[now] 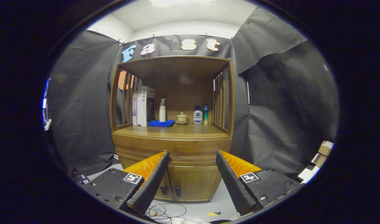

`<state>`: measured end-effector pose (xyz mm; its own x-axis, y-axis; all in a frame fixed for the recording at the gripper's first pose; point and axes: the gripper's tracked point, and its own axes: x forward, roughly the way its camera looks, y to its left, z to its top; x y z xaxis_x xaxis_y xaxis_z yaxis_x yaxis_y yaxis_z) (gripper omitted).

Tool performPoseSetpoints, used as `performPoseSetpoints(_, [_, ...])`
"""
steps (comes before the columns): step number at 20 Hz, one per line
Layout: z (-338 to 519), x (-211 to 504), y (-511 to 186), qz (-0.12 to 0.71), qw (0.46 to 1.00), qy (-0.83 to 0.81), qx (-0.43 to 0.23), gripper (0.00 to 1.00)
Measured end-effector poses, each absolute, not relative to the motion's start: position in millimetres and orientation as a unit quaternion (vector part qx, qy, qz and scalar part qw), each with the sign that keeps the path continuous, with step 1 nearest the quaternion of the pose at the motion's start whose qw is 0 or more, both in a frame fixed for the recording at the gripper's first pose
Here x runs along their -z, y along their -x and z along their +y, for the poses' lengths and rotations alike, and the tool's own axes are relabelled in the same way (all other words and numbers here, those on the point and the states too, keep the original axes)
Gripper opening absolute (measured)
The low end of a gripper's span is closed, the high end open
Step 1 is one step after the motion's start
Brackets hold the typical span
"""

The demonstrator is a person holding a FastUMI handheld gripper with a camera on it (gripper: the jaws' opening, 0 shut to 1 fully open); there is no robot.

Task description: Pull open the drawer, take out the items inside it, and place them on the countertop above the cabinet.

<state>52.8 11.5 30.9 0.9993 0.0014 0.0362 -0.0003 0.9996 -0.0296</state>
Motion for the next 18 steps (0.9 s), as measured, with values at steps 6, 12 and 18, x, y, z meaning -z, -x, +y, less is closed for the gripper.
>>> performPoseSetpoints(6, [59, -34, -125, -0.013, 1.000, 0.001, -0.029, 1.00])
performPoseSetpoints(12, [89, -6, -196, 0.002, 0.999, 0.029, -0.029, 1.00])
performPoseSetpoints(18, [104, 50, -255, 0.052, 0.998, 0.033, -0.022, 0.99])
